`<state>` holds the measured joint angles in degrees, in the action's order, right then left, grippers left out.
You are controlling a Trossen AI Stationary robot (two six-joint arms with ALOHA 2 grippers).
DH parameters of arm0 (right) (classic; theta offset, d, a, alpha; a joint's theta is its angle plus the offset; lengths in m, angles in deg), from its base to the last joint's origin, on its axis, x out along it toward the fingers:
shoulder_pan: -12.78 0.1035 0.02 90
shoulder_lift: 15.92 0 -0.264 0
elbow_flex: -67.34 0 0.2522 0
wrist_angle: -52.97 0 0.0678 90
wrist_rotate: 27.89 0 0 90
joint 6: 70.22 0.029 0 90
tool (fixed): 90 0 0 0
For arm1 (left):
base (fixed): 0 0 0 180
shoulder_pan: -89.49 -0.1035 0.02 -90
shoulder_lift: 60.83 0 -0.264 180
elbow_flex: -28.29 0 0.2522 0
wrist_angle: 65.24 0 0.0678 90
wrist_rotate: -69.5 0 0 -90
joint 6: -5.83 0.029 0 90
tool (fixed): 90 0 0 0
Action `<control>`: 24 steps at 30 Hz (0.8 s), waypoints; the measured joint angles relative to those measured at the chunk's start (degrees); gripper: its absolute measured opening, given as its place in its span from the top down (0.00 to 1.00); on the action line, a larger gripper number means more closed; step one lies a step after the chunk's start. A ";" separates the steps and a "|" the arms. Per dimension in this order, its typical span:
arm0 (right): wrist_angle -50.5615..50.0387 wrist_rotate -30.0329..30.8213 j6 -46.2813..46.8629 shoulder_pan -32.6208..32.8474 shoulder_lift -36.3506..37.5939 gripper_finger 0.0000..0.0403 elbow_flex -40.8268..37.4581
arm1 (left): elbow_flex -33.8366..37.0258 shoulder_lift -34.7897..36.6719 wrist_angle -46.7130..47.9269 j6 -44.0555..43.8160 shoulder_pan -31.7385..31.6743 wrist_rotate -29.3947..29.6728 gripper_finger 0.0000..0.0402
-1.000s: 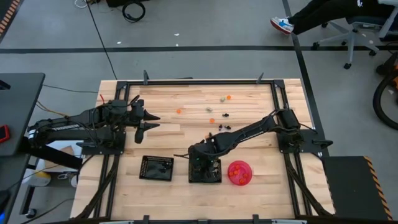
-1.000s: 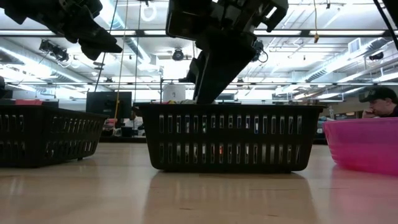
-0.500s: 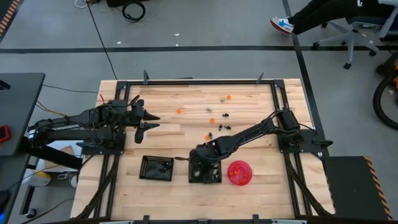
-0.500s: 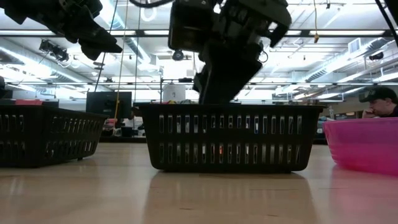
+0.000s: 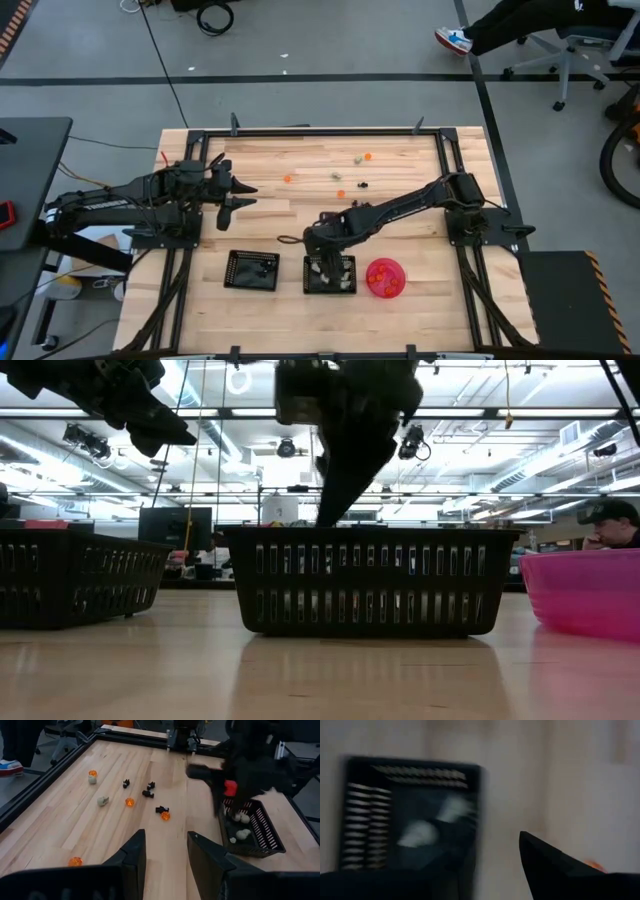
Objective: Sort Halloween decoration
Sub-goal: Put the orange pumpkin toy into the pink bowl
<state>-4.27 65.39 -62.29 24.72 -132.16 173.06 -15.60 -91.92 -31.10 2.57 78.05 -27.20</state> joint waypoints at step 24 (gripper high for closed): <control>1.52 9.13 -4.45 -9.98 0.00 0.51 -8.59 | -0.02 0.00 0.04 0.00 0.00 0.00 0.71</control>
<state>-2.75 74.51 -66.74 14.74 -132.17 164.47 -15.62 -91.92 -31.06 2.57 78.04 -27.20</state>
